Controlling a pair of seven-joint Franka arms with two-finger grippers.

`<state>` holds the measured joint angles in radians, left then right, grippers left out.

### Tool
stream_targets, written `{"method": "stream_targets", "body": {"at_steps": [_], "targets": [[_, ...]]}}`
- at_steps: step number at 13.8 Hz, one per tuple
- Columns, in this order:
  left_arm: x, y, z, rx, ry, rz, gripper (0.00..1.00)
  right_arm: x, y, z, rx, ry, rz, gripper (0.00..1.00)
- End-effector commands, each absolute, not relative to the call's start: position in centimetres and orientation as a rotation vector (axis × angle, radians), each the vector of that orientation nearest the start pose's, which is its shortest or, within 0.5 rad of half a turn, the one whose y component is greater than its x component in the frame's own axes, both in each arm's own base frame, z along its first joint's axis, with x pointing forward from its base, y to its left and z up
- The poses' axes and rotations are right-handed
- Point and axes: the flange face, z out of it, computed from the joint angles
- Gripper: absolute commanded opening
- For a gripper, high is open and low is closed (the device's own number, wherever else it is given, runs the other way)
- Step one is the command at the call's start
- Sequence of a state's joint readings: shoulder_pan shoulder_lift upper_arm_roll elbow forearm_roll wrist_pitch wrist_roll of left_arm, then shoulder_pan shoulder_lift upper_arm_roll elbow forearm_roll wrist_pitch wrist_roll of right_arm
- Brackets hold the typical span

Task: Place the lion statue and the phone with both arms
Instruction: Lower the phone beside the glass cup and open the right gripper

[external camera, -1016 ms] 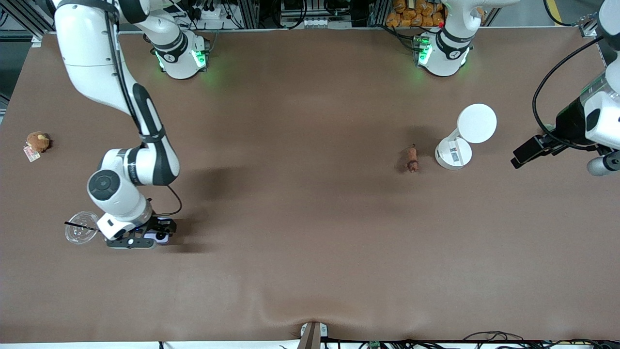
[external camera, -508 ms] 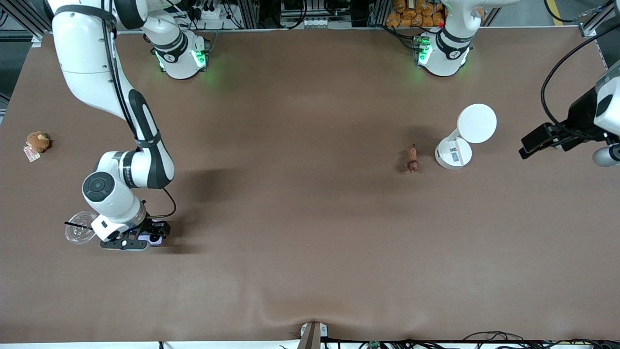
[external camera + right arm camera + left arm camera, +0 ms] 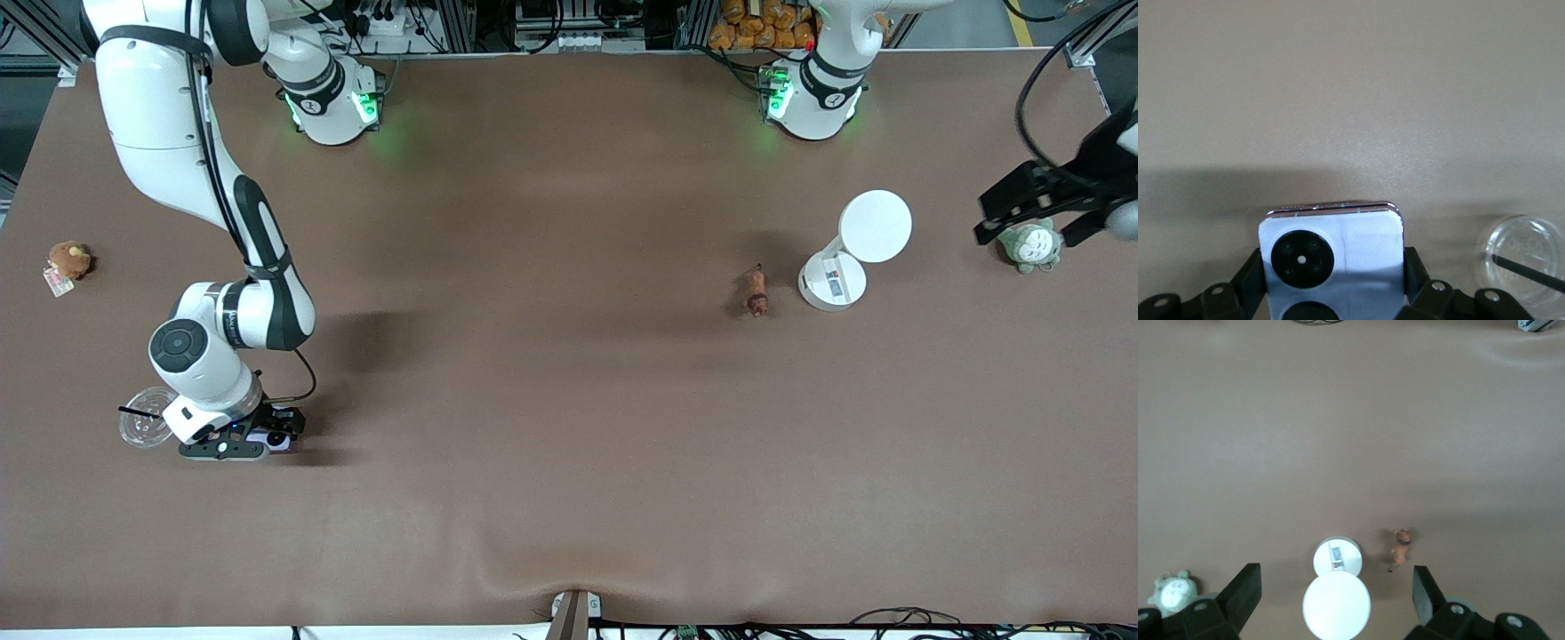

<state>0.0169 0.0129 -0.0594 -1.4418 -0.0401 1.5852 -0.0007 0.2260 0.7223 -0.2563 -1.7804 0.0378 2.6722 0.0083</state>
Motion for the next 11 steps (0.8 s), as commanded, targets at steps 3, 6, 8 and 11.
{"method": "stream_targets", "body": {"at_steps": [3, 6, 8, 11], "targets": [[54.5, 1.4, 66.1, -3.236, 0.043, -0.098, 1.0, 67.8, -0.9, 17.9, -3.27, -0.041, -0.344, 1.0], [55.3, 1.0, 64.7, -3.271, 0.076, -0.059, 1.0, 67.8, -0.9, 17.9, -3.269, -0.041, -0.344, 1.0], [56.0, 0.1, 65.5, -3.261, 0.079, -0.089, 1.0, 67.8, -0.7, 18.1, -3.269, -0.044, -0.339, 1.0], [55.6, 0.7, 67.4, -3.254, 0.071, -0.153, 1.0, 68.1, 0.2, 19.9, -3.256, -0.048, -0.363, 1.0]]}}
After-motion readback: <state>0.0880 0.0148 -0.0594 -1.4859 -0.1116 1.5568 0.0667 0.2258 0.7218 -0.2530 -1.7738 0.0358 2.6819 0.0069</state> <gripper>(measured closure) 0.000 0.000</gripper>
